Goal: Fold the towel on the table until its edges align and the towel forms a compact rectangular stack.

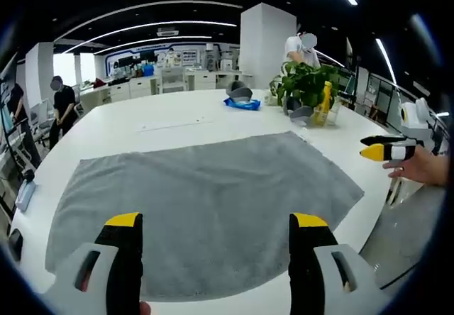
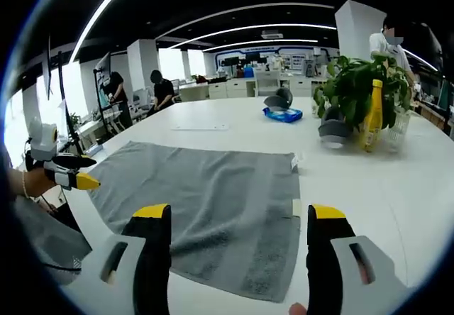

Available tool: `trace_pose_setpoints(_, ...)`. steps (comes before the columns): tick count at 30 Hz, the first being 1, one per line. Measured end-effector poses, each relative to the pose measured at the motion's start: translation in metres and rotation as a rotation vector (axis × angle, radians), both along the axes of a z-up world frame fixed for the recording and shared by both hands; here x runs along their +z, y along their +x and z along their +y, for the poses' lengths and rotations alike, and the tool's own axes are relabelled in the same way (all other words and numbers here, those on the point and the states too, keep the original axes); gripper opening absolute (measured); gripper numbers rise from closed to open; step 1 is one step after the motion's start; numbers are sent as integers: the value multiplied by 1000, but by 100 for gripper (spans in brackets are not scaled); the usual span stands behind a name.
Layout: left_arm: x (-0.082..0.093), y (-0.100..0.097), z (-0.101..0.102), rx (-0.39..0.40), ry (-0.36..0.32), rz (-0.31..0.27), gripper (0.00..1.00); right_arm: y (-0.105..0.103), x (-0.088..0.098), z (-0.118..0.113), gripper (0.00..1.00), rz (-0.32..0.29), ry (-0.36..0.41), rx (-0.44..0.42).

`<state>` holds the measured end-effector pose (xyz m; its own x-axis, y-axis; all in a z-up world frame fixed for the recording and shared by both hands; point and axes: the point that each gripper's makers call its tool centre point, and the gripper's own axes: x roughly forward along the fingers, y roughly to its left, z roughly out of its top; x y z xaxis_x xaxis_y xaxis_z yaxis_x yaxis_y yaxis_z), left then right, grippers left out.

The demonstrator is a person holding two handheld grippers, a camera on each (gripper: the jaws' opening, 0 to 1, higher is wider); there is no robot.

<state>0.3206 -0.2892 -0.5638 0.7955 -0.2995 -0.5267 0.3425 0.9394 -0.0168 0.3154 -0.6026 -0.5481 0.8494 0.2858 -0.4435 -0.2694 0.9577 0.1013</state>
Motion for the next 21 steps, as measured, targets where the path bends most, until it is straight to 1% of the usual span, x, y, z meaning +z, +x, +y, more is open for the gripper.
trace_pose_setpoints(11,-2,-1,-1,-7,11,10,86,-1,-4,2,78,14,-3,10)
trace_pose_setpoints(21,-4,-3,-5,-25,10,19,85,0,-3,0,78,13,-1,-1)
